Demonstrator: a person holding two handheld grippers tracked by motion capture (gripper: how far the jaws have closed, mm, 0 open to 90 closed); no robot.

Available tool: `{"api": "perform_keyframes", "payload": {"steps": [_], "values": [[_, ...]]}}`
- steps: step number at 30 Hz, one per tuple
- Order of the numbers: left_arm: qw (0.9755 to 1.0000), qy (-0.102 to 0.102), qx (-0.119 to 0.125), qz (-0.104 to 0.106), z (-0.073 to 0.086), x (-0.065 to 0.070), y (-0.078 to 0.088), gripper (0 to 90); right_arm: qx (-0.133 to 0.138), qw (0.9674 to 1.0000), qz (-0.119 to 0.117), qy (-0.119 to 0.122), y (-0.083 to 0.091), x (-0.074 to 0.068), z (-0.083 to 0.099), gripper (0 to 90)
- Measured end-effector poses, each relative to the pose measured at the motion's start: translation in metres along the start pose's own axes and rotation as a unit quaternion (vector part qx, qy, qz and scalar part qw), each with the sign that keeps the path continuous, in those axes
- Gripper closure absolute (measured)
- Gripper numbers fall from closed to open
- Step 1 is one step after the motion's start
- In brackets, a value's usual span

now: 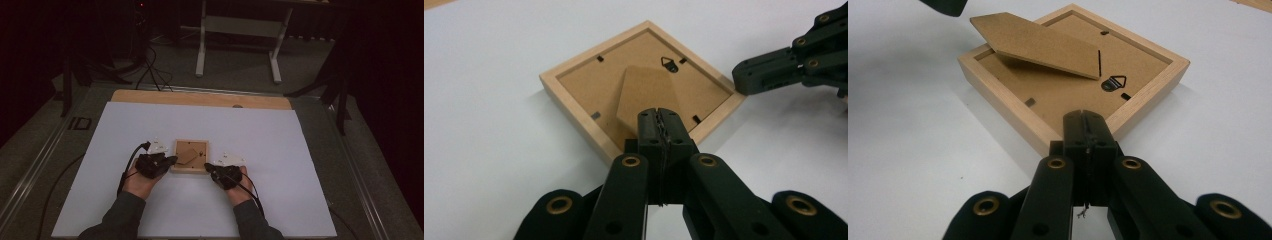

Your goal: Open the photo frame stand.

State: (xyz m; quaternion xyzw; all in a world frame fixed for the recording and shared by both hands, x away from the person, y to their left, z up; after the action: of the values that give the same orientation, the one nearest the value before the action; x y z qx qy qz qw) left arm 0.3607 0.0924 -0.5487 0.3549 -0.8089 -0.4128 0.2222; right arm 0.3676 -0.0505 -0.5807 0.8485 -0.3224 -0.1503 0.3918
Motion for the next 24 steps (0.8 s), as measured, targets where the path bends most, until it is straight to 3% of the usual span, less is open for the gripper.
{"api": "perform_keyframes", "payload": {"steps": [24], "values": [[0.9994, 0.001, -0.033, -0.009, 0.020, -0.001, -0.014, 89.7, 0.000, 1.0000, 0.000, -0.001, 0.000, 0.000, 0.000, 89.9]]}}
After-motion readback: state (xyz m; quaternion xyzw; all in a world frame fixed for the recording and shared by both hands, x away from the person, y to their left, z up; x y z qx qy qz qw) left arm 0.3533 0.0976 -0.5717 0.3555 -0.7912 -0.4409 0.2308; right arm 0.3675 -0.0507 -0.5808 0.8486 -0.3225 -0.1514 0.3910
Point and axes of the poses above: each handheld gripper's, and its own axes: y roughly backward along the jaws, z roughly out of its underside, x roughly to its right, the point moved 10 cm from there along -y, roughly forward along the jaws, and after that the axes turned 15 degrees about -x, right-handed, at the moved point
